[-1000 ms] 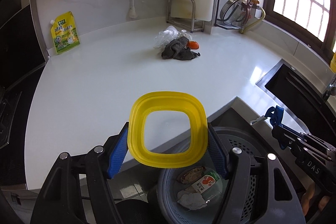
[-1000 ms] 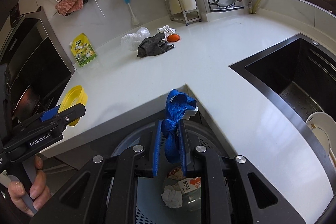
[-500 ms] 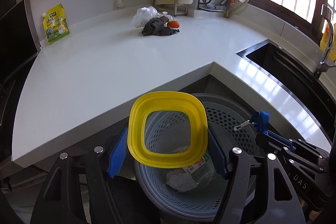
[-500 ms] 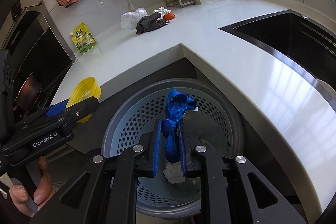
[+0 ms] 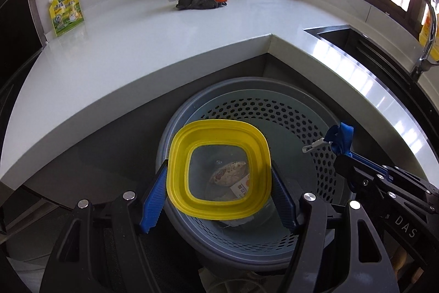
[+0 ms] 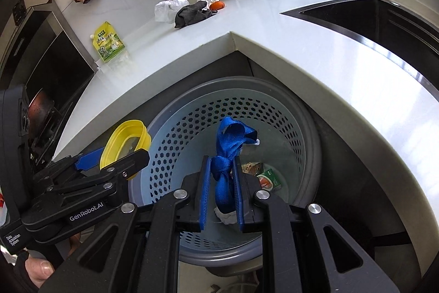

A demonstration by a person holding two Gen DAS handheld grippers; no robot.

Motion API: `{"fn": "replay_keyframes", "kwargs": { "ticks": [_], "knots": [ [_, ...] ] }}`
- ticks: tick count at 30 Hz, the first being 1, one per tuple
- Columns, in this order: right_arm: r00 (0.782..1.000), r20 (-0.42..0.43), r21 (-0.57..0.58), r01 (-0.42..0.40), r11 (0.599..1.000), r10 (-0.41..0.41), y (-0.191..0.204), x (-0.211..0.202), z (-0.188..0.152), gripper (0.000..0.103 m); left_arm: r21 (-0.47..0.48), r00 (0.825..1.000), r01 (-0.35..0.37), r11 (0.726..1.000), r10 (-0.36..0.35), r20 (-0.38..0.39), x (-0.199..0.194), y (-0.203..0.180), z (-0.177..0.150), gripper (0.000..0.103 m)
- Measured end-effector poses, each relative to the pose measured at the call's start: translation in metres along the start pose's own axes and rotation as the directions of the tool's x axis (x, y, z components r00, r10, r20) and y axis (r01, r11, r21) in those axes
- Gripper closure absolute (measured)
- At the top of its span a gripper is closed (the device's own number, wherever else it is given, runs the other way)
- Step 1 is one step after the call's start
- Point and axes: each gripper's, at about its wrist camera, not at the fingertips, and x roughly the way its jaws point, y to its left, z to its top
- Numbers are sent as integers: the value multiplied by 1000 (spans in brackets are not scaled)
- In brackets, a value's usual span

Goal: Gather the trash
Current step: 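Open both tools to drop the lid and ribbon into the basket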

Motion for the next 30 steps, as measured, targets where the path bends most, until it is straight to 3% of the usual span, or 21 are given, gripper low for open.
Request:
{"fn": "replay_keyframes", "kwargs": {
  "ticks": [30],
  "knots": [
    [999,-39,-5,1,1000,-1,-1,18,-3,87,-25,998,7,1000,-9,-66,18,6,-8,36]
  ]
}}
